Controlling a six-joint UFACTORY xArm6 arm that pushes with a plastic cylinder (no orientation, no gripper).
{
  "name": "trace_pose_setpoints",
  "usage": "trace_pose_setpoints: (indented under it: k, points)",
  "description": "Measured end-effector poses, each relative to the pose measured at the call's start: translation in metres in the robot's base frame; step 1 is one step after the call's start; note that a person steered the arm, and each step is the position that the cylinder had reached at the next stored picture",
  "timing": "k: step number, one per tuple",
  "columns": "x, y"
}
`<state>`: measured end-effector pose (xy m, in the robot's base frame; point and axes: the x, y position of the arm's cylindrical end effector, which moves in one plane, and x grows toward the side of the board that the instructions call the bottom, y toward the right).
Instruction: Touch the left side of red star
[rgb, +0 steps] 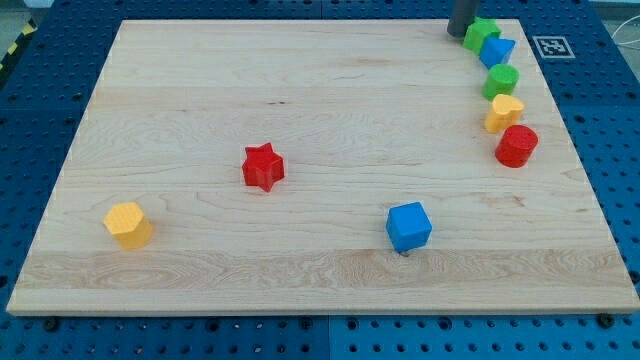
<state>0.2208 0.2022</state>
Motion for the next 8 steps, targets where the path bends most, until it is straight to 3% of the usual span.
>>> trace_pose_setpoints:
  k: [2, 4, 5, 8]
  points:
    - [-0.001, 0.000]
    - [0.004, -0.044]
    - [0.040, -0.059]
    - [0.142, -0.272]
